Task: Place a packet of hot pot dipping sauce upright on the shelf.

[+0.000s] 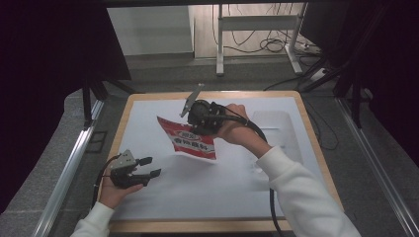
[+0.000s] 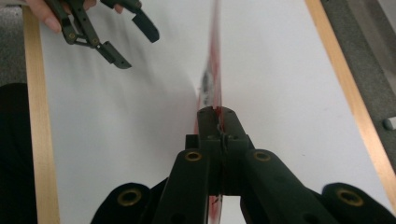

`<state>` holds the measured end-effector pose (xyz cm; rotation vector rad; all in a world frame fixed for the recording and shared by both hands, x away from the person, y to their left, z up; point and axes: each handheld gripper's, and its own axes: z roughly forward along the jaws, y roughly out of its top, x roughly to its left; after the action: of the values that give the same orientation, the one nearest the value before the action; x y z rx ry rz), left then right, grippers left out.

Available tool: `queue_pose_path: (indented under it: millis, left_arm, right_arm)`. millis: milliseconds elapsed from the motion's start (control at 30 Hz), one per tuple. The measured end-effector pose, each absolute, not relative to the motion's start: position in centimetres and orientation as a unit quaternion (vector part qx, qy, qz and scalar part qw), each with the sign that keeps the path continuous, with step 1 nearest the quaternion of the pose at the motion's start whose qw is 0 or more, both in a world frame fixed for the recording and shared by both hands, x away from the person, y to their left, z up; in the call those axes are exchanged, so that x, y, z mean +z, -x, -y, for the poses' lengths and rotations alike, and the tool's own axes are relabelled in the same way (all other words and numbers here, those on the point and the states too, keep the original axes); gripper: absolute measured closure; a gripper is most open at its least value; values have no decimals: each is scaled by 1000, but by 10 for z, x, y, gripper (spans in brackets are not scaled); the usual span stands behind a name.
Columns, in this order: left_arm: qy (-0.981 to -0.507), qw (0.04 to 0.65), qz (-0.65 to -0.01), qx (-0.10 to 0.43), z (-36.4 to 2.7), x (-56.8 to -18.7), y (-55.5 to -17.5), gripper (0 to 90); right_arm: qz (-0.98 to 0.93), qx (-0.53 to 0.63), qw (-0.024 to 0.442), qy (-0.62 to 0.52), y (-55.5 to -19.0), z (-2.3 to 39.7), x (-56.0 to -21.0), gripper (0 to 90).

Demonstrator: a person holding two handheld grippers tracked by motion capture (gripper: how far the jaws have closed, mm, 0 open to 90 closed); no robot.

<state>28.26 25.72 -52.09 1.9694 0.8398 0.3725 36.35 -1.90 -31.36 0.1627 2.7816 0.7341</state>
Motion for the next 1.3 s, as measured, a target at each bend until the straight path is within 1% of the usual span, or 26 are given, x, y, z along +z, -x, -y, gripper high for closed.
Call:
queue_pose_path:
  millis: [100, 233, 433, 733, 1033, 1300]
  left_arm:
    - [-802, 466, -342, 151, -257, -521, -283, 380]
    - [-804, 464, -342, 148, -257, -522, -283, 380]
    - [-807, 461, -340, 147, -254, -523, -283, 380]
    - [-807, 459, -341, 147, -254, -524, -283, 377]
    - [-810, 452, -343, 146, -252, -525, -284, 367]
    - [-813, 445, -346, 148, -252, -527, -285, 363]
  right_arm:
    - [-955, 254, 140, -65, -368, 27, -306, 891]
    - [-953, 257, 142, -79, -374, 38, -298, 891]
    - [-952, 259, 142, -86, -374, 50, -292, 891]
    - [-948, 253, 163, -105, -379, 72, -277, 891]
    - [-943, 254, 172, -131, -390, 95, -267, 891]
    - [-939, 254, 184, -142, -392, 110, -257, 891]
